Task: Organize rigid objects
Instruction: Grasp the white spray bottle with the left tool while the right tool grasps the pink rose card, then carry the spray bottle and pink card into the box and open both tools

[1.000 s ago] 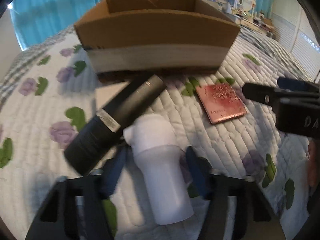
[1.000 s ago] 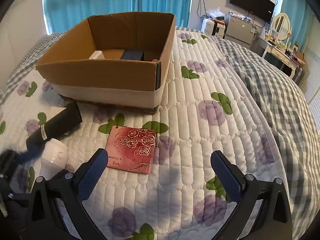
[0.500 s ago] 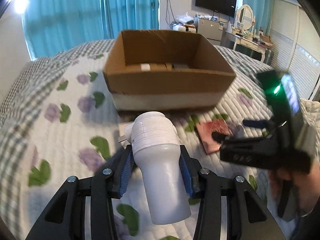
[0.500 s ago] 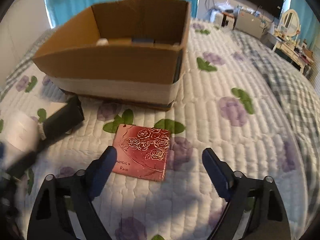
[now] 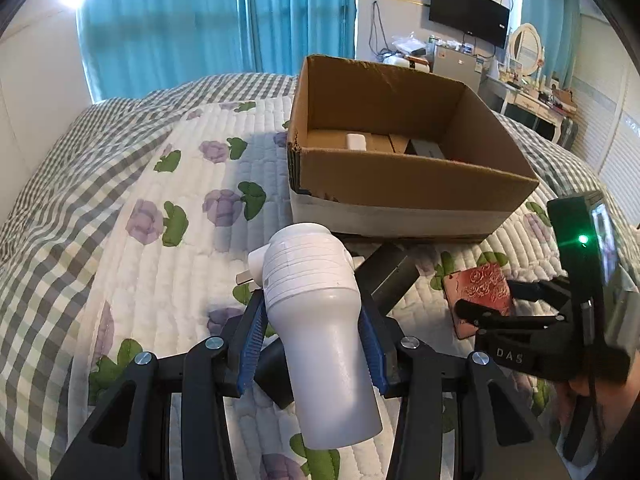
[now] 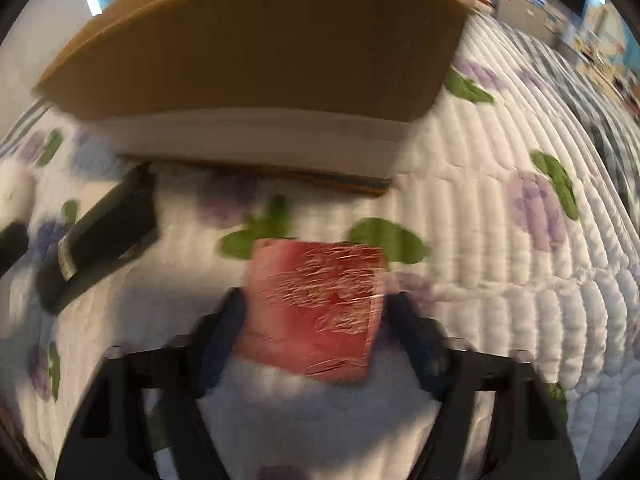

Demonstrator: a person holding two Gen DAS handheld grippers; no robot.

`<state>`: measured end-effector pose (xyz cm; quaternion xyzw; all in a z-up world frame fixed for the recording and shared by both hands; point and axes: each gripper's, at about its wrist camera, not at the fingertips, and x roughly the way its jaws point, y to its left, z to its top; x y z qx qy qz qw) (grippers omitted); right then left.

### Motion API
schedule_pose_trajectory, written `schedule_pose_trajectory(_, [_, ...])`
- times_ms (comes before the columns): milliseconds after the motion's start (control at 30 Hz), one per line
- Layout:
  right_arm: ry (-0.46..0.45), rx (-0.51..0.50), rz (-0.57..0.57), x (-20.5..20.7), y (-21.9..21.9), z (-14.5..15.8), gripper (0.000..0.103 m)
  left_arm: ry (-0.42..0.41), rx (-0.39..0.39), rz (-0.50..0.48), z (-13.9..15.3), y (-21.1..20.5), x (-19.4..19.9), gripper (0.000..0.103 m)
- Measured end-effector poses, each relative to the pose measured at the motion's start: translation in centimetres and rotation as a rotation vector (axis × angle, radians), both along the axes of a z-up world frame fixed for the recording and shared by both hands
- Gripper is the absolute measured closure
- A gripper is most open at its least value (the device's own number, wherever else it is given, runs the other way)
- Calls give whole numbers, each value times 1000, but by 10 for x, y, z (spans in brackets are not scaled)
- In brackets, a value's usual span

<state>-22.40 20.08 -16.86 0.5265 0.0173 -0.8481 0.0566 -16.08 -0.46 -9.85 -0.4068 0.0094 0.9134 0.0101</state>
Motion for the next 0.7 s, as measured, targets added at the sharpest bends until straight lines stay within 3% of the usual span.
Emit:
schedule_pose_trajectory(33, [25,46,5,5,-7,5,45,-1,-5,-2,-2,0,1,58])
schedule_pose_trajectory(100, [83,95,6,13,-13,16,65,-5,-2,-2,-4,0,0,58])
schedule_pose_trajectory(200, [149,38,9,25,-13,39,85,-11,8,-4,-6,-1,1,58])
schedule_pose_trajectory(333, [144,-74,35,28,-20,45,87,-18,11,-6,-9,0,2,58])
schedule_pose_trajectory(533, [91,-17,39,13,-34,15,88,-21,16,-6,-11,-2,2,58])
schedule_pose_trajectory(700, [127,-21,54,18,-36,25,93,-16,15,-8,-9,1,5,58])
